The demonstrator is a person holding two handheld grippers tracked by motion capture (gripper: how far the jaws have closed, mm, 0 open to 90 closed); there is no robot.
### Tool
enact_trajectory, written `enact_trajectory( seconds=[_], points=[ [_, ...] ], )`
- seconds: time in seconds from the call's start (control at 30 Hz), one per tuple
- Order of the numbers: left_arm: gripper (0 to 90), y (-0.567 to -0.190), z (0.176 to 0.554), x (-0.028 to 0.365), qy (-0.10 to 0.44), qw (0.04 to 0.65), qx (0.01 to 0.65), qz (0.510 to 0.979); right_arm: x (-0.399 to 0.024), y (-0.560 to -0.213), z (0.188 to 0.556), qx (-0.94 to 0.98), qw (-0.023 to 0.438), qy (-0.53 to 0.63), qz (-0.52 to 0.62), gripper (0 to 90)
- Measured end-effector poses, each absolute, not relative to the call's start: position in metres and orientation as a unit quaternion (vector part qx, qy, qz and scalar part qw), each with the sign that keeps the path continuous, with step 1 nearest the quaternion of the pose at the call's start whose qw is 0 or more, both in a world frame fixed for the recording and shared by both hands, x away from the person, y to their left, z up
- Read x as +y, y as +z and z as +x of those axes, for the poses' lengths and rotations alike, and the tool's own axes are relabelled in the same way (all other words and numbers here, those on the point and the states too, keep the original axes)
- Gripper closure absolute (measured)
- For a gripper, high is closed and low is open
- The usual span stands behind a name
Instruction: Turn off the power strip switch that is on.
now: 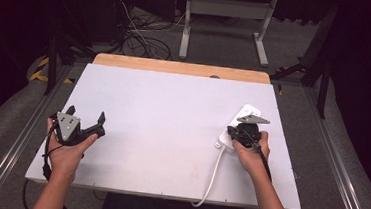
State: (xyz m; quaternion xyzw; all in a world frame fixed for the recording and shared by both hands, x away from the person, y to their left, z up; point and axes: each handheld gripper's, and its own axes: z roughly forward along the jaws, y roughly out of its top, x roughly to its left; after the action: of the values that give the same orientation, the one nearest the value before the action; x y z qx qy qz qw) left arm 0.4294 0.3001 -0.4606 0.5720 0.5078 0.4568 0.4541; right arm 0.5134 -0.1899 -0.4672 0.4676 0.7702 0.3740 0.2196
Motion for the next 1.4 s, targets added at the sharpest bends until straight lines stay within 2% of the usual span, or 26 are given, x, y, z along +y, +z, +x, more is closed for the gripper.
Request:
enact_trajectory(
  seconds=[0.6, 1.0, 1.2, 1.4],
  points=[
    [5.1, -0.4614, 0.4299, 0.3006, 0.458, 0.451, 0.508, 0.574, -0.1935, -0.4673, 0.5150, 0.769, 0.207, 0.383, 0.469, 90.0],
    [5.2, -0.4615, 0.4300, 0.3010, 0.458, 0.452, 0.509, 0.572, -0.1911, -0.4663, 0.5148, 0.777, 0.216, 0.373, 0.459, 90.0],
    [5.2, -0.4617, 0.4307, 0.3006, 0.456, 0.452, 0.509, 0.573, -0.1863, -0.4641, 0.5134, 0.782, 0.237, 0.366, 0.445, 90.0],
    [5.2, -0.4617, 0.4314, 0.3005, 0.457, 0.452, 0.508, 0.574, -0.1856, -0.4615, 0.5143, 0.788, 0.231, 0.361, 0.443, 90.0]
  ],
)
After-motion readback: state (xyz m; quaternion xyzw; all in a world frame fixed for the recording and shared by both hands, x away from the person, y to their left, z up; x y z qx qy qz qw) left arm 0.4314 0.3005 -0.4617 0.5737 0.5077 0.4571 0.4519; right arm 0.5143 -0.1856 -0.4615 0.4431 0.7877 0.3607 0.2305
